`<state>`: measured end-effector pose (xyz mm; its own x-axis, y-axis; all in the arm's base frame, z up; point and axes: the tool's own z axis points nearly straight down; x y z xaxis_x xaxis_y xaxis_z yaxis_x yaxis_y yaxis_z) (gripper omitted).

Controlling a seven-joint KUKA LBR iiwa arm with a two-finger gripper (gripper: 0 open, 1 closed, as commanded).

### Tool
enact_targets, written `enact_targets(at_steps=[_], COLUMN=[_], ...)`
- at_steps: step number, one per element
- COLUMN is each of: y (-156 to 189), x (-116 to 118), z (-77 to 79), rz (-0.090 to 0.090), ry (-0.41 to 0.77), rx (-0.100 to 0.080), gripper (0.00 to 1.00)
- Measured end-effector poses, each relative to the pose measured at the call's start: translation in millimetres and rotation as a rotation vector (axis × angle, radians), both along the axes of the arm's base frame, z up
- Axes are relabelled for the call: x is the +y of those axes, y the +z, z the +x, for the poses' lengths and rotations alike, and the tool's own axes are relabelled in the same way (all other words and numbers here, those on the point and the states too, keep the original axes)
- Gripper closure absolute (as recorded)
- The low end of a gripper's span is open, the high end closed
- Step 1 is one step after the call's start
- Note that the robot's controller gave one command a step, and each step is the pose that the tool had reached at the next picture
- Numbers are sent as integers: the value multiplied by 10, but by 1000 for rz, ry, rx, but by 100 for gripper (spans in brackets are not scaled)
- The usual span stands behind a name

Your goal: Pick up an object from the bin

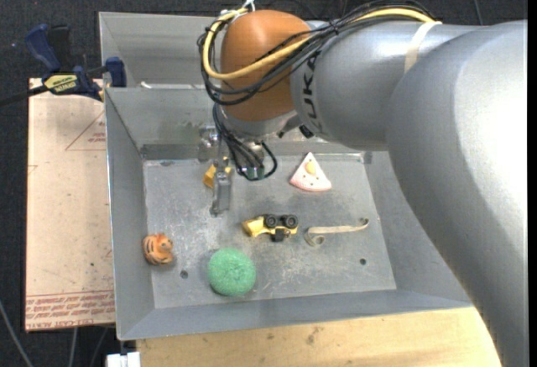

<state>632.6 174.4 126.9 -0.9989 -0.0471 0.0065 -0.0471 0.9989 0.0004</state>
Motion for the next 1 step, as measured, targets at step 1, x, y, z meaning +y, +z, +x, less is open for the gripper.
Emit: enact_targets(at_steps=[1], y=[523], x=[33], z=[8], rz=[-1], ry=[-72], rx=[-10], gripper=[0])
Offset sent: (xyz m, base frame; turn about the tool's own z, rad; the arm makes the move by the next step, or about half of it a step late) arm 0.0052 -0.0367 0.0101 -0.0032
